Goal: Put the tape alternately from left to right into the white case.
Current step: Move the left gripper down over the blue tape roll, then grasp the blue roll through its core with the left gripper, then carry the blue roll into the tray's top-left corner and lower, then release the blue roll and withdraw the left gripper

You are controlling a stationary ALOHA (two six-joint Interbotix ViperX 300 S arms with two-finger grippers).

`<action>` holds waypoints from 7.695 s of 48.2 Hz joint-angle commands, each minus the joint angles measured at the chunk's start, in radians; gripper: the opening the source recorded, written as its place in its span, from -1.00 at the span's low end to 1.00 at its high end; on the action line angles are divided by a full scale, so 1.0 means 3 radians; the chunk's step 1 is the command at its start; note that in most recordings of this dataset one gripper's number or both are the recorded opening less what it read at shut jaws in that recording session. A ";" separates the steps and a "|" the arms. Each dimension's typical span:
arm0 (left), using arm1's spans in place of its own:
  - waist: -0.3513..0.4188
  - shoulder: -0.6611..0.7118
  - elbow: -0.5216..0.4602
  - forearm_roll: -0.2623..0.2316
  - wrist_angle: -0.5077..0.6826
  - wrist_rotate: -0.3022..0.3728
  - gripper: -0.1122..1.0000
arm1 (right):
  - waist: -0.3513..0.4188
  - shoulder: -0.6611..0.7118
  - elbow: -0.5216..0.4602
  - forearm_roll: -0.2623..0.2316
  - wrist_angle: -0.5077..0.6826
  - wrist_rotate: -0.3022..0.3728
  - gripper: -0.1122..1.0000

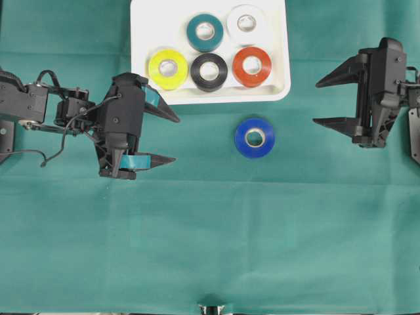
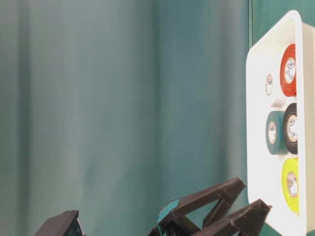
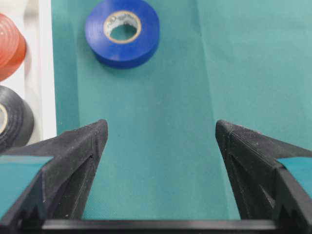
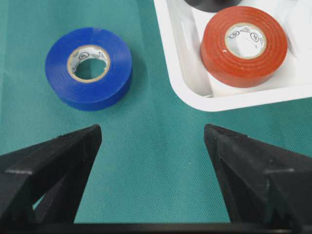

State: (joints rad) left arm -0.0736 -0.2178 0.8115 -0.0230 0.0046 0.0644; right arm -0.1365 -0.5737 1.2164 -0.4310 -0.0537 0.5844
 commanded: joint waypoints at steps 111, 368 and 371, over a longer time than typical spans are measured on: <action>0.0026 0.2194 -0.2219 0.0005 0.0982 0.0649 0.84 | 0.0005 -0.0010 0.0010 -0.0005 -0.0041 0.0010 0.67; 0.0900 0.0118 -0.0245 -0.0010 0.0992 0.0481 0.92 | 0.0005 -0.0010 0.0015 0.0010 -0.0046 0.0020 0.66; 0.0828 0.0087 -0.0205 -0.0010 0.0992 0.0440 0.92 | 0.0010 -0.0010 0.0015 0.0015 -0.0041 0.0020 0.66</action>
State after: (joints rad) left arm 0.1994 -0.1595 0.7486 -0.0230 0.3053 0.2040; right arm -0.1365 -0.5737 1.2318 -0.4280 -0.0583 0.5890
